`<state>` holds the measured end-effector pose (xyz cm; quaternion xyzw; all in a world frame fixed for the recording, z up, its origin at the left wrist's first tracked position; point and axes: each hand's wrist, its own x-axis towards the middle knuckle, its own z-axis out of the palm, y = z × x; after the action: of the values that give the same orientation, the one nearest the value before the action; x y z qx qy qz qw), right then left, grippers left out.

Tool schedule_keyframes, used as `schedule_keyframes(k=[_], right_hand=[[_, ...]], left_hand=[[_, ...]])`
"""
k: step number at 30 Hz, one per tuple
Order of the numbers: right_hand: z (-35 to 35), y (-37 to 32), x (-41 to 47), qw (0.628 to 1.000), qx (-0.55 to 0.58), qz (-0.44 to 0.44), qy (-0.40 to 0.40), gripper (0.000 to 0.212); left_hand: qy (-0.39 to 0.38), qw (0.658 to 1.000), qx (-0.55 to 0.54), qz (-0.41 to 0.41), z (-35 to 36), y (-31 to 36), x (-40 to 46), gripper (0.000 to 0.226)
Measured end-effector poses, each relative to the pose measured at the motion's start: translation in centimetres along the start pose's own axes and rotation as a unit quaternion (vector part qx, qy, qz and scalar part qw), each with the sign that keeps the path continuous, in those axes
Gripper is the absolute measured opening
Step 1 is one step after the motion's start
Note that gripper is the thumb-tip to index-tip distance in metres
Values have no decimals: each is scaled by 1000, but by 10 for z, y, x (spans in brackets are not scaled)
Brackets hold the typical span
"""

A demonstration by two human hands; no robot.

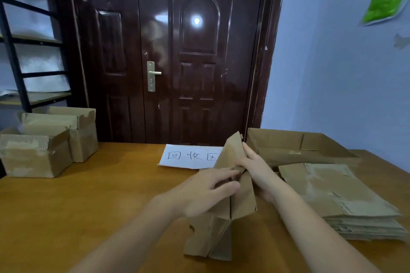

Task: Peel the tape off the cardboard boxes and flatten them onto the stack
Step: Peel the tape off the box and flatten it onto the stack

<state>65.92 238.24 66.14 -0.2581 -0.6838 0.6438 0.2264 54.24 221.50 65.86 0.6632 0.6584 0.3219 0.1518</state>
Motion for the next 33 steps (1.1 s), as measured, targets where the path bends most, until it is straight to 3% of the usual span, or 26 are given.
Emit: schedule_keyframes(k=[2, 6, 9, 11, 14, 17, 20, 22, 25, 28, 30, 33], right_hand=[[-3, -1, -3, 1000, -5, -27, -2, 84], [-5, -4, -7, 997, -39, -69, -9, 68], [-6, -9, -12, 996, -36, -77, -25, 55], [-9, -14, -16, 995, -13, -88, -33, 53], [-16, -22, -19, 992, -3, -120, -29, 54], [-22, -22, -19, 989, -7, -145, -24, 55], [-21, -22, -12, 987, -52, -150, -25, 56], [-23, -22, -6, 986, -90, -136, -35, 58], [-30, -14, -2, 992, -73, -102, -22, 52], [-31, 0, -11, 996, 28, -58, -66, 41], [-32, 9, -8, 995, 15, -29, -94, 70], [-24, 17, -2, 985, -149, -33, -84, 111]], left_hand=[[20, 997, -80, -10, -1, -1, 0, 37], [120, 972, -199, -38, 2, -18, 0, 67], [205, 943, -247, -89, 2, -33, 4, 41], [246, 942, -183, -135, 2, -48, 5, 36], [264, 932, -170, -180, 2, -64, 1, 62], [278, 893, -299, -189, 2, -69, -5, 86], [245, 847, -433, -187, -2, -70, -9, 93], [239, 835, -459, -184, -6, -70, -10, 98], [275, 853, -402, -186, -13, -72, -9, 101], [308, 886, -285, -196, -18, -79, -10, 100], [316, 903, -201, -210, -20, -85, -9, 104], [298, 917, -108, -241, -16, -93, -8, 110]])
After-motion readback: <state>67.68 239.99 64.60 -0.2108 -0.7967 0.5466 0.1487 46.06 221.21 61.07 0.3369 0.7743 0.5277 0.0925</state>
